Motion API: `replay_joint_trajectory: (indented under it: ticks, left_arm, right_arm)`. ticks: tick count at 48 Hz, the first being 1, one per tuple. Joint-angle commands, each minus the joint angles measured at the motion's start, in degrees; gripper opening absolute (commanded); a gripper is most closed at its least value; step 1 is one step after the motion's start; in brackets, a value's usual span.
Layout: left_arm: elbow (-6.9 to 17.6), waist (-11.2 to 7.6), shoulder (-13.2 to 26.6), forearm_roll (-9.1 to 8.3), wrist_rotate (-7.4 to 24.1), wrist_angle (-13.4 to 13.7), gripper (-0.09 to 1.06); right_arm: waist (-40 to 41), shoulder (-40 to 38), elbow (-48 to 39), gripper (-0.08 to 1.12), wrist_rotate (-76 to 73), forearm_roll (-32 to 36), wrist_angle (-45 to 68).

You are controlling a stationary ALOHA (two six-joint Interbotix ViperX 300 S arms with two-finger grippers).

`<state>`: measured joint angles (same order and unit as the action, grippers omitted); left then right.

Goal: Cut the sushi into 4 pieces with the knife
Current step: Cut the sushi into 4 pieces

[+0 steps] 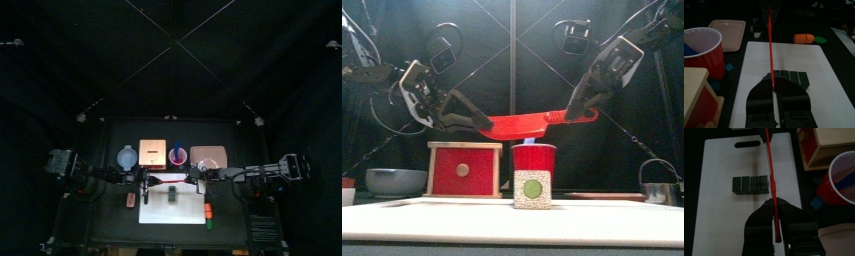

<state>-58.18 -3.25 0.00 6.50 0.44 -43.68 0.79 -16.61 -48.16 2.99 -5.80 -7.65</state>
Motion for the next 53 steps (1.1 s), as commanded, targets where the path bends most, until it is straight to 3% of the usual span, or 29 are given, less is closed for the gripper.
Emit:
replay_joint_trajectory:
  ticks: [1,20,39,53]
  left_arm:
    - [1.5,-0.35,-0.6,0.09,-0.2,-0.4,0.19]
    - [1.4,-1.93,-0.4,0.18,-0.2,1.1,0.19]
    - [1.7,-3.96,0.8,2.37,-0.2,4.5,0.19]
    - [2.5,-4.66,3.2,3.6,-0.2,4.9,0.19]
  right_arm:
    - [0.0,0.4,1.2,0.05,-0.1,-0.4,-0.6]
    - [-0.4,4.1,4.5,0.06,-0.3,-0.4,-6.1]
    - [-1.2,5.9,5.6,0.06,-0.4,-0.8,-7.3]
    - [-2.2,6.2,4.6,0.06,-0.4,-2.3,-6.2]
